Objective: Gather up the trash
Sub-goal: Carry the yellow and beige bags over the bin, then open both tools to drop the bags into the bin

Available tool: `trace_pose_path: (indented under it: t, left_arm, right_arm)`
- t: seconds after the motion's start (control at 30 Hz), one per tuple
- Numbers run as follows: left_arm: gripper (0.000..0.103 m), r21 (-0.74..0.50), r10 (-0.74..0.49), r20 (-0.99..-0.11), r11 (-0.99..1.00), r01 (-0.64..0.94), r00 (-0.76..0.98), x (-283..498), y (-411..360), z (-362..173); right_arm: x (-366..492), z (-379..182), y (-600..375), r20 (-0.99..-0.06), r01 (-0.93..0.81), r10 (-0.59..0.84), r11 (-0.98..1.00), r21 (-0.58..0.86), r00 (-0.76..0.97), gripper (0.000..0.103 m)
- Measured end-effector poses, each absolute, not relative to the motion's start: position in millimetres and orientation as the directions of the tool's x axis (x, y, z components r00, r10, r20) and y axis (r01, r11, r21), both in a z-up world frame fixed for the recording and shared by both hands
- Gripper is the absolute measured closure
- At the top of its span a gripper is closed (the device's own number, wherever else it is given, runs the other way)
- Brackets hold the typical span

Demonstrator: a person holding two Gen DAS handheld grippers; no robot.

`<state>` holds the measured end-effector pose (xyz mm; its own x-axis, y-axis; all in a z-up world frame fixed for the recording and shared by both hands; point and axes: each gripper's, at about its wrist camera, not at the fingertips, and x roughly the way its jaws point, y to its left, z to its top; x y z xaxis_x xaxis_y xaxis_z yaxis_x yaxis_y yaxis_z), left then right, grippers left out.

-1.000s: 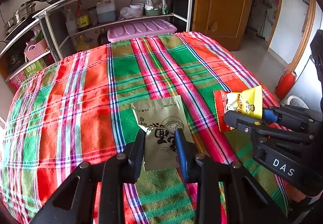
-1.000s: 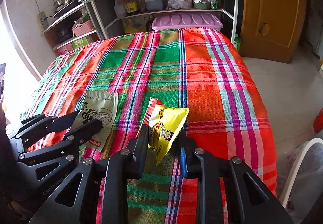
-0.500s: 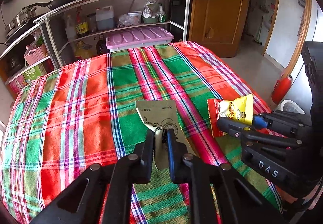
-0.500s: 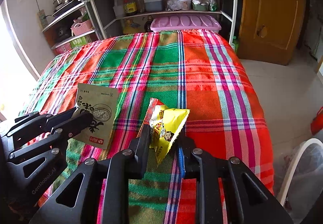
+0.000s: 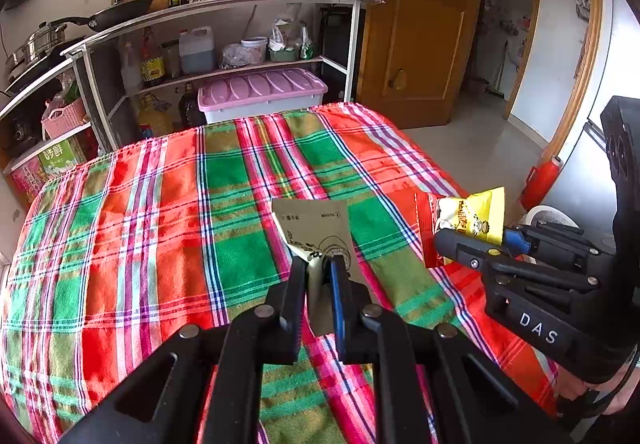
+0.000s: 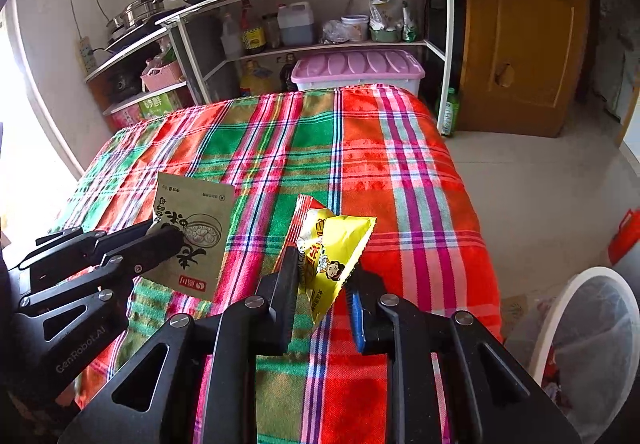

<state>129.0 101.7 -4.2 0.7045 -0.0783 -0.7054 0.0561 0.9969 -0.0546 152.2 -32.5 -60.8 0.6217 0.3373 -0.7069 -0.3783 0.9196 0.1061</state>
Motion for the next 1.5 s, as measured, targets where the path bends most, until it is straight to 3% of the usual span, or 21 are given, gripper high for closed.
trace_pose_path:
  t: [0.83,1.23,1.5]
  left_arm:
    - [0.090,-0.043,-0.264,-0.672,0.946,0.320,0.692,123,-53,20]
    - [0.090,-0.063,-0.375,-0.707,0.878,0.475,0.600,132,-153,4]
    - [0.090,-0.087,-0.394,-0.753,0.853,0.514,0.527,139,-196,-14]
  right_arm:
    - [95,-30,-198,-0.649,-0.097,0.146,0.989,0.111,0.747,0.080]
    - [75,-51,-300,-0.701,0.099,-0.010,0.991,0.087,0.713,0.080]
    - [77,-72,-335,-0.744,0.150,-0.027,0.984,0.099,0.668,0.080]
